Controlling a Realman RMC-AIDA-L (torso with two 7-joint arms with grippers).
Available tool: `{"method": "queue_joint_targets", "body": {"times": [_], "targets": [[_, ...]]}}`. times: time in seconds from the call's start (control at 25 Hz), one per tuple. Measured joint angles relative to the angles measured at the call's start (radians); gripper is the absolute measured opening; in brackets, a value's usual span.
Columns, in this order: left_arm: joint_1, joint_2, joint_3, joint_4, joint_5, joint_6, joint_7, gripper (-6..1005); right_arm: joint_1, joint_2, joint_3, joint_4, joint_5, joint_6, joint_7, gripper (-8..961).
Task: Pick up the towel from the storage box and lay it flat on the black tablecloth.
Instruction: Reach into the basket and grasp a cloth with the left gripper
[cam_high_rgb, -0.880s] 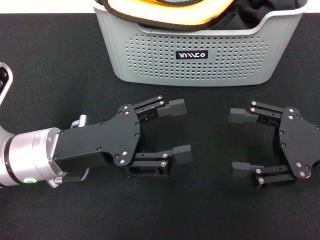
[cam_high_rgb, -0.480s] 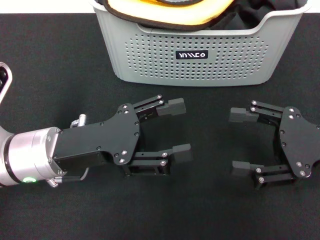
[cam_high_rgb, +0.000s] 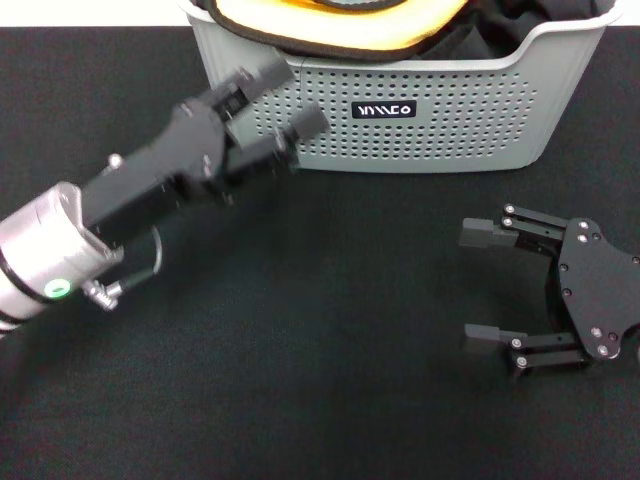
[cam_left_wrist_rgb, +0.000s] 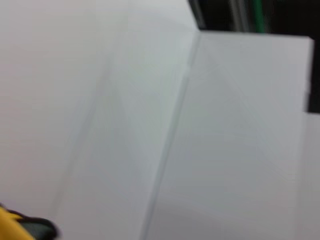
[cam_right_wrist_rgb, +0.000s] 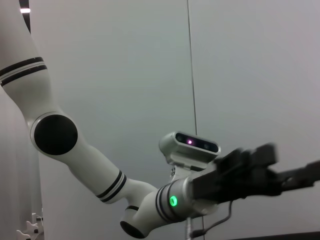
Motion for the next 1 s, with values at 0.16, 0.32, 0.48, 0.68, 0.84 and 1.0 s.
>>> {"method": "queue_joint_targets", "body": {"times": [0.16,0.32,0.48,0.68,0.84,1.0], "targets": [[-0.028,-0.001,-0.001,-0.066,-0.143,-0.089,-0.003,880,0.001,0.0,0.0,0.021,0.0,0.0,-0.013,886],[-0.045,-0.002,-0.001,-0.113,-0.247,-0.191,0.008,879,0.0,0.001,-0.001,0.043,0.0,0.0,-0.029,886],[-0.042,-0.002,-0.001,-0.114,-0.287,-0.244,0.015,877,-0.003,0.002,0.0,0.047,0.0,0.0,-0.031,886],[-0.038,-0.003,-0.001,-0.123,-0.314,-0.261,0.031,876,-0.004,0.002,0.0,0.047,0.0,0.0,-0.031,885],[-0.04,-0.003,-0.001,-0.138,-0.32,-0.263,0.046,875,-0.004,0.002,-0.001,0.047,0.0,0.001,-0.031,885],[-0.052,-0.005,0.004,-0.156,-0.321,-0.263,0.056,873,-0.004,0.002,0.0,0.051,0.0,0.0,-0.032,885]]}}
